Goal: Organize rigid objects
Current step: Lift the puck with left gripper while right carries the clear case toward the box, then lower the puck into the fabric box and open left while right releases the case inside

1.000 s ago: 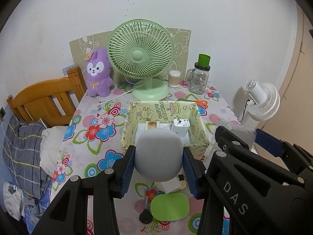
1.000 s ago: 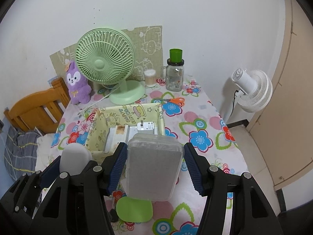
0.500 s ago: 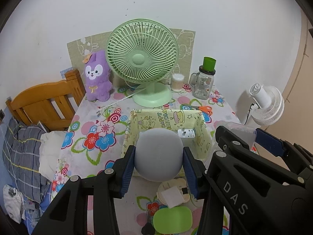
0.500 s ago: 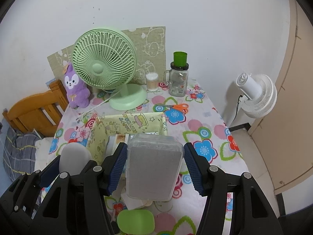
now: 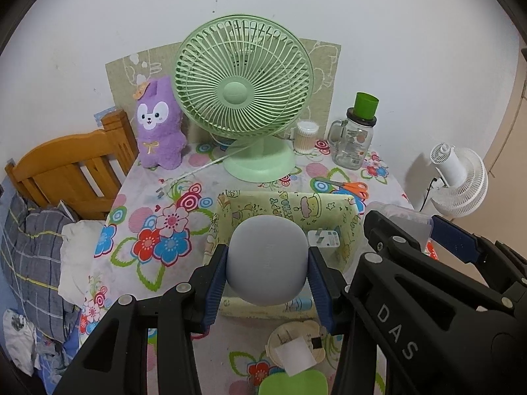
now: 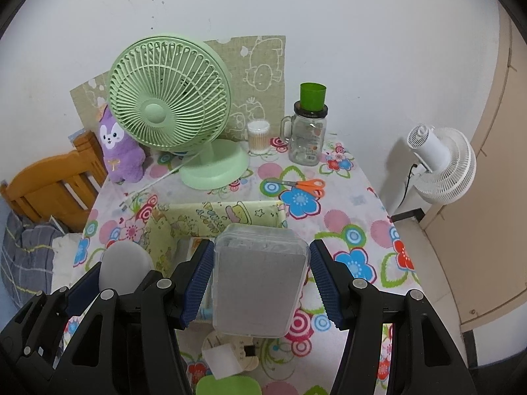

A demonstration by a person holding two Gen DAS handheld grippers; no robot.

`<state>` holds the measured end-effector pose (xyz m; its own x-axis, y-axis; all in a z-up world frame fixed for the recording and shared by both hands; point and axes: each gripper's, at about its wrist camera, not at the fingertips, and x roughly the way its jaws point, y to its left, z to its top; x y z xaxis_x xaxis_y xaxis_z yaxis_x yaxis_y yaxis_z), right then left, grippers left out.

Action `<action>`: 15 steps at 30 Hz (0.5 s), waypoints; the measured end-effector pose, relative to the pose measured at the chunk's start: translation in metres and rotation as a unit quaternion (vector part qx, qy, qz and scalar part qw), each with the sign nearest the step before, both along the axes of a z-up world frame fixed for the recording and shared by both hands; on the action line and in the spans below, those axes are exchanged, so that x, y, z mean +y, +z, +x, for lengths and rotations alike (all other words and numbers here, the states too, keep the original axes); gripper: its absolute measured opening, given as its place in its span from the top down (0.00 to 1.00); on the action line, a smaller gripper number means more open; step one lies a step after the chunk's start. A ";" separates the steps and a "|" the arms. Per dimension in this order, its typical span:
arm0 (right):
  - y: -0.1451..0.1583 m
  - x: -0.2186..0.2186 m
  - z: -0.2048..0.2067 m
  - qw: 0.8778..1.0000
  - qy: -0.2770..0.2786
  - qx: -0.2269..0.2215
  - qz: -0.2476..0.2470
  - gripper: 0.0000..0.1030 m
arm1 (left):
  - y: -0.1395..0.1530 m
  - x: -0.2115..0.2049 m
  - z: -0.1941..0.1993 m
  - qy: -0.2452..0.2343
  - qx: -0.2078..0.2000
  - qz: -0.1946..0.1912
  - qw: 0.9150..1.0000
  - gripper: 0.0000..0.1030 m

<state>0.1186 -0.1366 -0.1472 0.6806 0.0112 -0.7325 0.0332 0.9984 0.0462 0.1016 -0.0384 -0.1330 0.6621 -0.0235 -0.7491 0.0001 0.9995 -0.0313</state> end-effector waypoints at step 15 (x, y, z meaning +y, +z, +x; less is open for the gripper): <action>-0.023 0.000 0.049 1.000 -0.005 0.020 0.008 0.39 | -0.023 0.002 0.045 0.003 0.021 0.003 1.000 0.53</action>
